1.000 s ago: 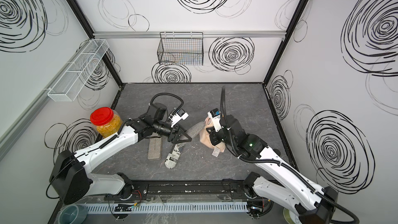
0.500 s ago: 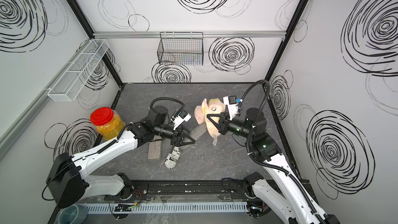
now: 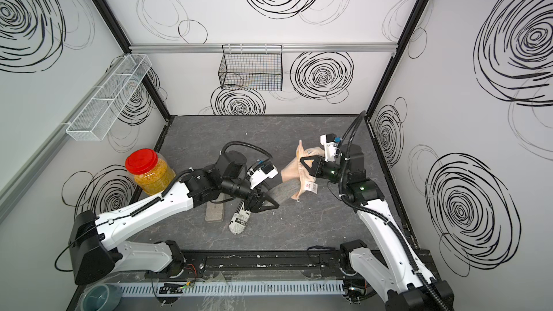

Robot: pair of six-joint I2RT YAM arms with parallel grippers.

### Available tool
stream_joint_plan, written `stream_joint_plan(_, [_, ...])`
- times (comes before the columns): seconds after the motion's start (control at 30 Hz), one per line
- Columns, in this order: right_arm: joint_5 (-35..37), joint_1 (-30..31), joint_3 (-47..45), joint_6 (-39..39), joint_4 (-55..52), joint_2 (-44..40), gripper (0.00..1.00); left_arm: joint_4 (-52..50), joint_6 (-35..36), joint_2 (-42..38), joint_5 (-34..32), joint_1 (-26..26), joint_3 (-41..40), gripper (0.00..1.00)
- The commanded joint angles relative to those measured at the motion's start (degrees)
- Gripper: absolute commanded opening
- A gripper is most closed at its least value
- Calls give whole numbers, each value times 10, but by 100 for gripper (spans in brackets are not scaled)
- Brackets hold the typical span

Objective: Wipe the eyeglass case
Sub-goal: Wipe the dirt from the eyeglass case.

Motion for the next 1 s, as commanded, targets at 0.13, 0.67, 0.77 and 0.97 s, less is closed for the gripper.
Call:
stream_joint_plan(0.13, [-228, -69, 38, 14, 41, 1, 0, -41, 96, 2, -369, -128, 46, 62])
stream_joint_plan(0.67, [-302, 76, 54, -39, 13, 110, 0, 13, 189, 23, -710, -250, 36, 61])
stream_joint_plan(0.77, [-292, 78, 72, -77, -48, 131, 0, 24, 189, 10, -714, -250, 28, 61])
stream_joint_plan(0.97, [-237, 37, 97, -138, -142, 74, 0, 14, 187, 8, -714, -240, 14, 61])
